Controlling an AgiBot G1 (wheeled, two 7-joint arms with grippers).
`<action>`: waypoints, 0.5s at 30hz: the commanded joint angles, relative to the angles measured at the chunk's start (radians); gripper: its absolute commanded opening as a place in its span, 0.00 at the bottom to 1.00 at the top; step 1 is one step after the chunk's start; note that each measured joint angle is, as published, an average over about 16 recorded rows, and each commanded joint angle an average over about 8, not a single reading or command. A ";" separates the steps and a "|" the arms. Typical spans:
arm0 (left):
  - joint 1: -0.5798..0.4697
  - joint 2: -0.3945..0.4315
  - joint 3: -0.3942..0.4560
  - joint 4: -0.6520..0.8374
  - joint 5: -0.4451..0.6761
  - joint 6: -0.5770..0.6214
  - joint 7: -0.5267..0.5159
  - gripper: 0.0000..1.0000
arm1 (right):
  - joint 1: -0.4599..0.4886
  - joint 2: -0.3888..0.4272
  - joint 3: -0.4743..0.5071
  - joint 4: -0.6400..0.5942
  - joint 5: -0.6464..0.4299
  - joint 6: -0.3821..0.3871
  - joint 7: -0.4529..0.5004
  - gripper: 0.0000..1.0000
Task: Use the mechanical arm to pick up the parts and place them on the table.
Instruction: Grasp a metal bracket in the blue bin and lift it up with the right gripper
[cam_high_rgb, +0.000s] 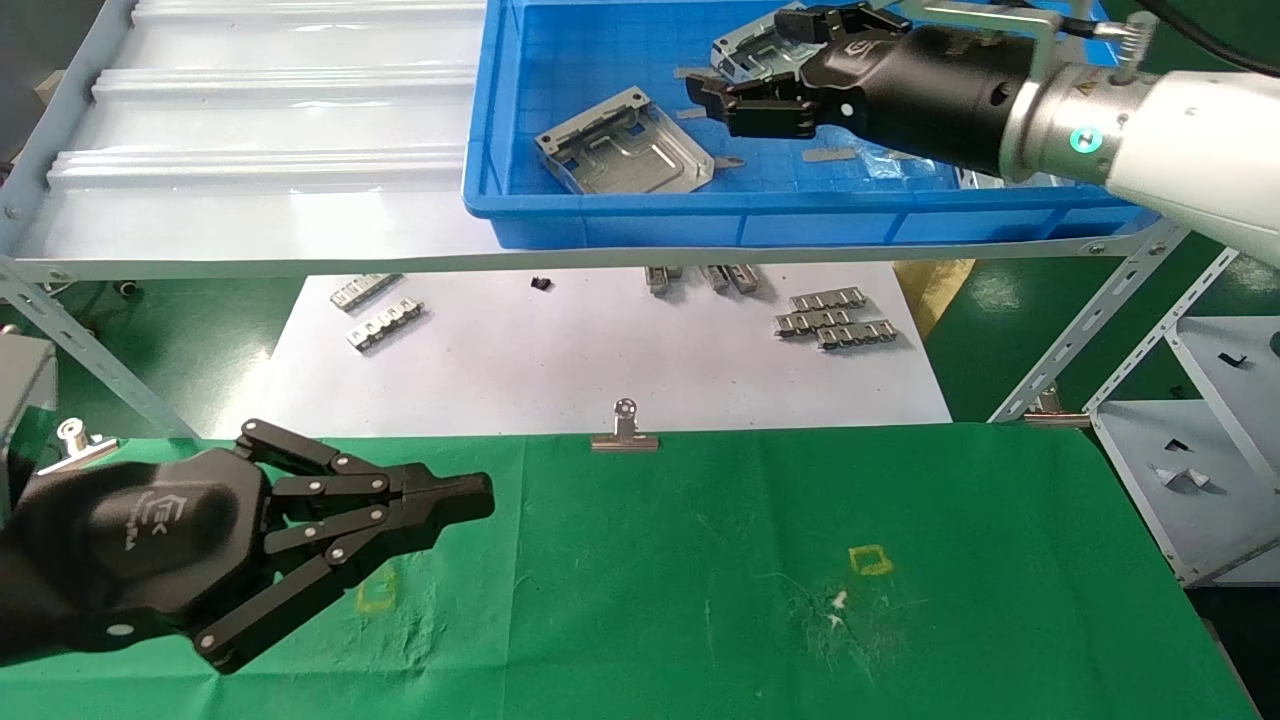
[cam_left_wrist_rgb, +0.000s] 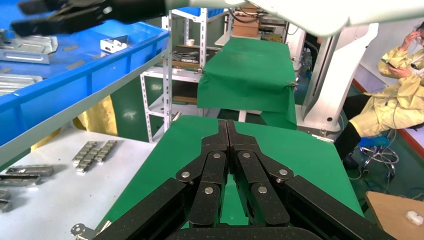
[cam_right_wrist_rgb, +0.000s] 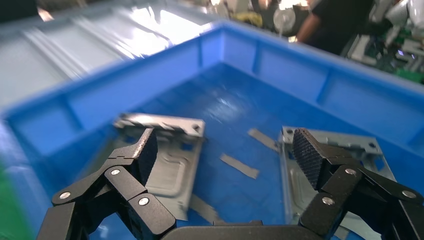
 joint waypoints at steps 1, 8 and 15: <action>0.000 0.000 0.000 0.000 0.000 0.000 0.000 0.00 | 0.061 -0.046 -0.031 -0.092 -0.054 0.019 -0.013 0.48; 0.000 0.000 0.000 0.000 0.000 0.000 0.000 0.00 | 0.188 -0.166 -0.071 -0.355 -0.120 0.065 -0.062 0.00; 0.000 0.000 0.000 0.000 0.000 0.000 0.000 0.00 | 0.249 -0.228 -0.081 -0.496 -0.139 0.118 -0.087 0.00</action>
